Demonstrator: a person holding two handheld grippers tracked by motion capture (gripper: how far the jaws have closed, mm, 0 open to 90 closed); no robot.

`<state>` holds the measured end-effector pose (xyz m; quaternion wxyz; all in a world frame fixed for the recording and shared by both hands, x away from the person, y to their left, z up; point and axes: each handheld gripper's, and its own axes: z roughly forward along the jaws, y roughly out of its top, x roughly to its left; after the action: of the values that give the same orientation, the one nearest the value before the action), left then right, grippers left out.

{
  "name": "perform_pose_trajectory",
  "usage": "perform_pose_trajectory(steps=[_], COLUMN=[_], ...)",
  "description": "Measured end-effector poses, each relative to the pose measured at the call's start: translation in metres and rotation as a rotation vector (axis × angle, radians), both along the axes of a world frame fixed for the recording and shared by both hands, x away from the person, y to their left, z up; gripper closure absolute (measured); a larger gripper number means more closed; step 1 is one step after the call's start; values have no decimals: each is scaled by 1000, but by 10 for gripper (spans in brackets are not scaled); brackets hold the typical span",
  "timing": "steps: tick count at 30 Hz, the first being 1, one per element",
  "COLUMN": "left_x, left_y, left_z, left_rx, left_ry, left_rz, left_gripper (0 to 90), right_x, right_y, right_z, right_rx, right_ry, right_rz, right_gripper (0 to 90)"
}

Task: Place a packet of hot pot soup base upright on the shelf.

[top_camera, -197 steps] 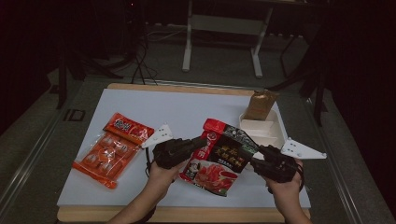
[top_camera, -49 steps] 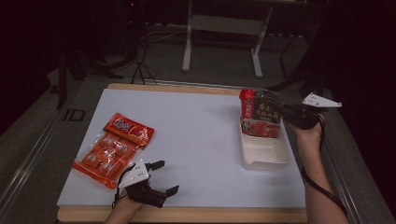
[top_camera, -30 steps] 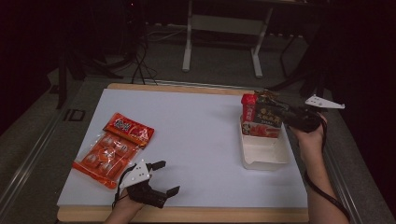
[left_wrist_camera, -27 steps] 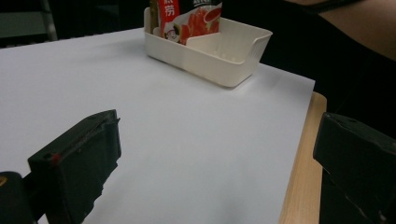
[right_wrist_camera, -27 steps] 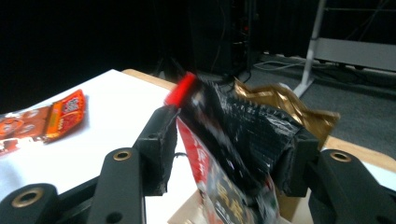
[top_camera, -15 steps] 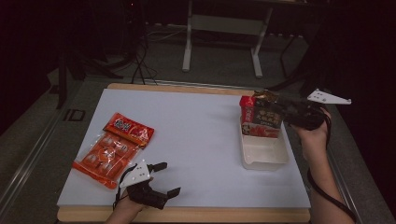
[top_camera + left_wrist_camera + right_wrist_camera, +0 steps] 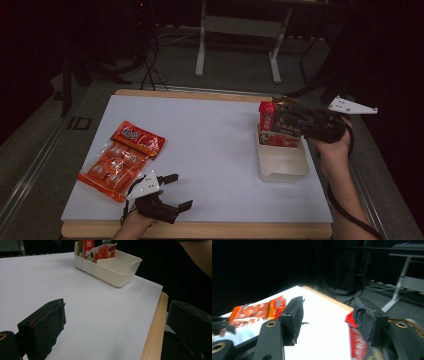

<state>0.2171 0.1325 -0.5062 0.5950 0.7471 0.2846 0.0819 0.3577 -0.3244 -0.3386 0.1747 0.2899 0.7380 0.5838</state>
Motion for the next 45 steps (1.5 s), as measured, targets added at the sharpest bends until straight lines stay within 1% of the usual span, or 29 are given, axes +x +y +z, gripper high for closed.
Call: perform_pose_trajectory(steps=[5, 6, 8, 10, 11, 13, 15, 17, 19, 20, 22, 23, 24, 25, 27, 28, 29, 31, 33, 34, 35, 36, 37, 38, 40, 41, 42, 44, 45], left_x=[0, 0, -1, -1, -1, -1, -1, -1, -1, -1, 0, 0, 1, 1, 2, 2, 3, 3, 5, 5, 6, 6, 6, 6, 6, 5, 5, 4, 4], left_y=[1, 2, 3, 4, 4, 6, 8, 11, 14, 16, 21, 23, 27, 30, 37, 40, 42, 49, 55, 58, 62, 65, 68, 71, 78, 82, 86, 93, 98], left_z=[2, 3, 5, 7, 9, 11, 13, 15, 17, 19, 21, 21, 22, 22, 23, 23, 24, 25, 26, 26, 27, 27, 27, 27, 27, 28, 28, 29, 30], left_rx=[10, 9, 10, 12, 23, 24, 25, 31, 41, 54, 57, 58, 49, 56, 53, 58, 61, 68, 78, 77, 81, 88, 87, 96, 99, 106, 99, 108, 102], left_ry=[-2, -3, -12, -2, 4, 5, 1, -4, -6, -7, -7, -6, -3, -4, -2, -3, -2, -2, 2, 7, 13, 10, 13, 12, 17, 14, 16, 12, 9], left_rz=[15, 18, 26, 25, 30, 19, 20, 28, 21, 27, 31, 44, 47, 62, 73, 87, 96, 132, 158, 159, 166, 182, 183, 198, 206, 224, 225, 250, 247], left_gripper=[29, 29, 29, 29, 29, 40, 41, 46, 50, 57, 64, 71, 73, 87, 107, 108, 110, 110, 110, 110, 110, 110, 110, 110, 110, 110, 116, 136, 162], right_x=[-14, -17, -24, -29, -32, -37, -41, -46, -50, -53, -60, -63, -66, -69, -74, -76, -78, -82, -86, -87, -89, -90, -92, -94, -97, -98, -100, -103, -104], right_y=[20, 25, 32, 39, 42, 47, 50, 54, 55, 56, 57, 56, 56, 56, 56, 56, 56, 55, 54, 53, 53, 53, 52, 52, 52, 51, 51, 50, 50], right_z=[-11, -14, -19, -24, -26, -30, -35, -40, -45, -47, -51, -52, -54, -56, -59, -60, -61, -63, -63, -64, -64, -65, -66, -67, -68, -69, -70, -71, -72], right_rx=[-23, -25, -28, -24, -22, -14, -4, 3, 7, -3, -2, -2, 3, 5, -20, -40, -48, -40, -19, -13, -14, -17, -21, -25, -27, -22, -25, -31, -26], right_ry=[22, 27, 19, 28, 26, 27, 34, 43, 59, 58, 54, 44, 43, 35, 30, 29, 28, 19, 19, 21, 17, 14, 11, -1, 4, 3, 7, 9, 16], right_rz=[53, 63, 75, 77, 81, 89, 104, 98, 118, 117, 138, 144, 146, 150, 146, 141, 144, 140, 146, 152, 155, 159, 159, 152, 156, 155, 159, 162, 166], right_gripper=[365, 336, 273, 197, 168, 142, 137, 137, 136, 137, 141, 141, 141, 141, 141, 141, 141, 141, 141, 141, 141, 141, 141, 141, 141, 141, 141, 141, 141])
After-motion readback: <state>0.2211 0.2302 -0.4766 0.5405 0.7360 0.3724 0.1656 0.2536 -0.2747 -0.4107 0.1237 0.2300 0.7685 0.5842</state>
